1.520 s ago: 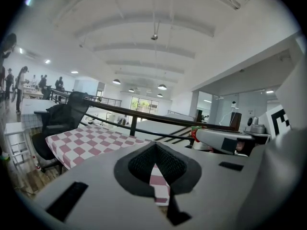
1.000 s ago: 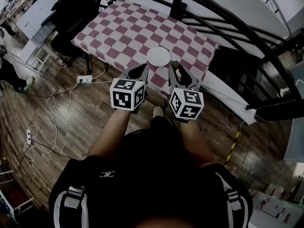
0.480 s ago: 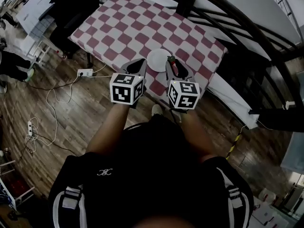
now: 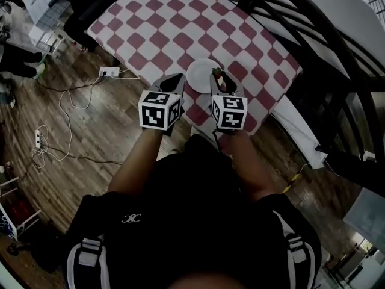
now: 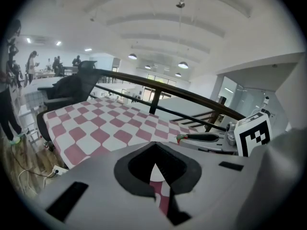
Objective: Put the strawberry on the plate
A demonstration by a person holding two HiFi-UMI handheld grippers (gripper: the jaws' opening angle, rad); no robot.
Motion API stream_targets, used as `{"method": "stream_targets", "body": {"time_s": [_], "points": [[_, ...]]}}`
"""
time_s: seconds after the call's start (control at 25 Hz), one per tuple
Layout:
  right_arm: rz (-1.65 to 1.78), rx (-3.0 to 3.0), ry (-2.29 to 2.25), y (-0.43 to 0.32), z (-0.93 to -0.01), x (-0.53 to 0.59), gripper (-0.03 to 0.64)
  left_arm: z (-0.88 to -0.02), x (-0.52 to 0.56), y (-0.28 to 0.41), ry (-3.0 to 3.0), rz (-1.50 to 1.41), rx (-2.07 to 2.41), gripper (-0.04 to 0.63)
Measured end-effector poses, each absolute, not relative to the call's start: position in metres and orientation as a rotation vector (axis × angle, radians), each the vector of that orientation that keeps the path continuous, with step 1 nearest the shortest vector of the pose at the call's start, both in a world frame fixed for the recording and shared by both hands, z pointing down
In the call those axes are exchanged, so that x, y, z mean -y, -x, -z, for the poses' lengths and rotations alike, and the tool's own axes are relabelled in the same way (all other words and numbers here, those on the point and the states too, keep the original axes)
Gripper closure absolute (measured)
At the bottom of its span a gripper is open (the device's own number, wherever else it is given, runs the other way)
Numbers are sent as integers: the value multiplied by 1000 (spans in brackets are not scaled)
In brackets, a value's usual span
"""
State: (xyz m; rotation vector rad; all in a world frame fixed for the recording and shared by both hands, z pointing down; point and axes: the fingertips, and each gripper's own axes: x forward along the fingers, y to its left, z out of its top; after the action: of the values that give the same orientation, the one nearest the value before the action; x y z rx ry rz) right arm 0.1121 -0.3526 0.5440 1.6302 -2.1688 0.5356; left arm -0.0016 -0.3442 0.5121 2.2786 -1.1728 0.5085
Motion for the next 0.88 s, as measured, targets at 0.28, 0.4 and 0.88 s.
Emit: {"method": "stream_targets", "body": {"time_s": [0.28,0.4,0.88], "points": [[-596,2145,-1425,-107,-595,375,479,-534,361,-4,-2189,-528,1222,604],[-610,2096,-1362,-103,-617,376,479,-547,359,0,-2153,-547,1219,604],[-572,1891,-1268,-95,-668,377,479,-579,358,13,-2113,-561,1180,604]]}}
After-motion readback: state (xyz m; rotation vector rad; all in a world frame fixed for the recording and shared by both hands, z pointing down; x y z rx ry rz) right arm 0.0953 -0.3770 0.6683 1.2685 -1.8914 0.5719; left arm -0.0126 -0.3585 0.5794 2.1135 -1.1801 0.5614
